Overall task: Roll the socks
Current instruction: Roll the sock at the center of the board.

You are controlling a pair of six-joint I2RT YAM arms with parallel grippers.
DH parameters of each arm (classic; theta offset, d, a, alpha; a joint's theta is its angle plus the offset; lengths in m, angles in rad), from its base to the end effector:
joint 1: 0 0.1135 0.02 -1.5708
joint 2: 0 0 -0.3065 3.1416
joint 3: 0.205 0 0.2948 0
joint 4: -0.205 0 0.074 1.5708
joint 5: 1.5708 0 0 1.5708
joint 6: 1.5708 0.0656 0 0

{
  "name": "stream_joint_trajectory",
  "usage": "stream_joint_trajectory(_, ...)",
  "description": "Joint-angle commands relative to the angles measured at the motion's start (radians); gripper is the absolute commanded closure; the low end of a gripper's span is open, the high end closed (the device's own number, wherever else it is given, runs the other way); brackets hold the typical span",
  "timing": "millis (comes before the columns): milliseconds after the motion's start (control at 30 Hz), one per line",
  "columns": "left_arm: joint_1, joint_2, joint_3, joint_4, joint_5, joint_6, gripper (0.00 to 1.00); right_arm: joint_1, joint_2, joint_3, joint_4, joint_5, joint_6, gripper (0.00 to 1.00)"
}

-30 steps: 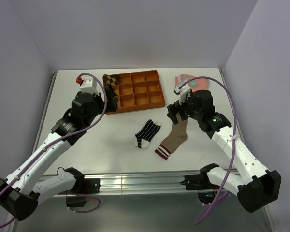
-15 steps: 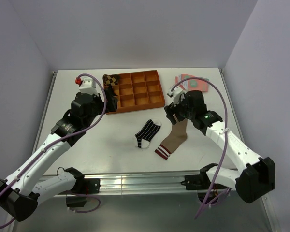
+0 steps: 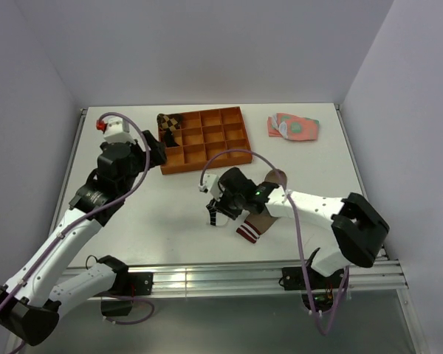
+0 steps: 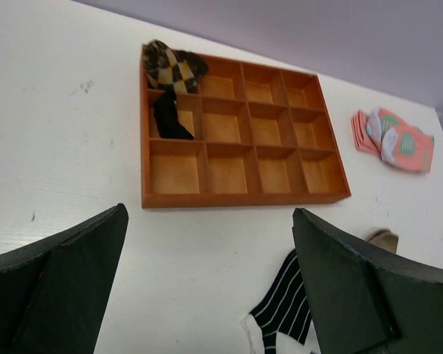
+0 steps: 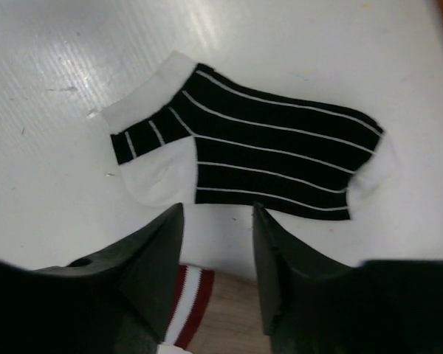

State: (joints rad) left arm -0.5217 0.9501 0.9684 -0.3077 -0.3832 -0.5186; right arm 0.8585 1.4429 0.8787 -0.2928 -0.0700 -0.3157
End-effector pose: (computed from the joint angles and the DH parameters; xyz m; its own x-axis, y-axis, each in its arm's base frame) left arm 0.2363 -0.1075 0.3896 -0.2900 -0.3635 -0.8853 0.0090 0.9240 -0.3824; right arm 0.2241 0.2665 0.2085 -0.2259 -0.7355 -0.6388 -0.8995 0.4092 -0.1530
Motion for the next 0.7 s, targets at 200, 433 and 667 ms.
stream_joint_trajectory(200, 0.086, -0.056, -0.004, 0.018, -0.020, -0.055, 0.00, 0.140, 0.126, 0.081, 0.037, 0.068, 0.023, 0.58)
stream_joint_trajectory(433, 0.101, -0.057, -0.002, 0.018, -0.006, -0.052, 0.01, 0.185, 0.194, 0.141, 0.024, 0.067, 0.052, 0.61)
stream_joint_trajectory(667, 0.112, -0.054, 0.000, 0.019, 0.018, -0.054, 0.00, 0.205, 0.249, 0.172, 0.017, 0.067, 0.067, 0.61)
